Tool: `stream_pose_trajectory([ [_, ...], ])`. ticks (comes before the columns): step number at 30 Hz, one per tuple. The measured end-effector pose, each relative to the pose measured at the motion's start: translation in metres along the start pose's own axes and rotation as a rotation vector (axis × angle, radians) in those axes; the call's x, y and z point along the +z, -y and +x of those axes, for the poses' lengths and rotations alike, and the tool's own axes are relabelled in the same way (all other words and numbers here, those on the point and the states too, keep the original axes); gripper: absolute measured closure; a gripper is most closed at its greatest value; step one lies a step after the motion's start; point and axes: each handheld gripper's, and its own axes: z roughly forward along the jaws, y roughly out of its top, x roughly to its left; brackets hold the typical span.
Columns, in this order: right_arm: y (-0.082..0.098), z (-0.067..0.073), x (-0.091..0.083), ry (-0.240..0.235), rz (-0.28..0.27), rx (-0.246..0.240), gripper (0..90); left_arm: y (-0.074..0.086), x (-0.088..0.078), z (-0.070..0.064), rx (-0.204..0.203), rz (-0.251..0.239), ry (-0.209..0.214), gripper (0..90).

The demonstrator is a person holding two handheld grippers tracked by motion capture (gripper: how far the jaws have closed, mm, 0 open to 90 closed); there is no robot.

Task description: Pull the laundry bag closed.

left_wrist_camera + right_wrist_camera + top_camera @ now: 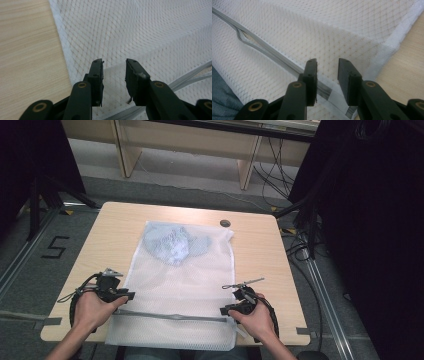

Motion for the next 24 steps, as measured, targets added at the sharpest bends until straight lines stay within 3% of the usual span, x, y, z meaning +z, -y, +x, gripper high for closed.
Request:
stream_pose_trajectory([
  [4, -0.001, -0.001, -0.001, 0.004, -0.022, -0.023, 67.0, 0.000, -0.001, 0.000, -0.001, 0.028, -0.010, 71.2],
  [8, -0.001, 0.000, -0.001, 0.005, -0.028, -0.028, 66.5, 0.001, -0.003, 0.002, -0.021, 0.025, -0.012, 73.6],
  [9, -0.001, -0.002, 0.000, 0.020, -0.037, -0.078, 65.1, 0.002, -0.005, 0.003, -0.025, 0.013, -0.025, 75.9],
  [10, -0.002, -0.001, 0.000, 0.026, -0.040, -0.069, 64.9, 0.004, -0.007, 0.005, -0.025, 0.021, -0.023, 77.8],
  [19, -0.005, 0.013, 0.001, 0.048, -0.057, -0.092, 65.5, 0.012, -0.016, 0.018, -0.103, 0.046, -0.023, 89.5],
  [20, -0.005, 0.016, 0.003, 0.047, -0.064, -0.090, 65.4, 0.013, -0.016, 0.017, -0.101, 0.049, -0.028, 89.6],
  [21, -0.005, 0.018, 0.003, 0.051, -0.067, -0.088, 64.6, 0.012, -0.018, 0.019, -0.071, 0.087, -0.027, 89.7],
  [23, -0.005, 0.023, 0.003, 0.048, -0.073, -0.096, 64.3, 0.013, -0.016, 0.018, -0.086, 0.082, -0.028, 89.8],
  [24, -0.006, 0.024, 0.003, 0.046, -0.108, -0.123, 64.3, 0.013, -0.016, 0.018, -0.057, 0.108, -0.053, 89.9],
])
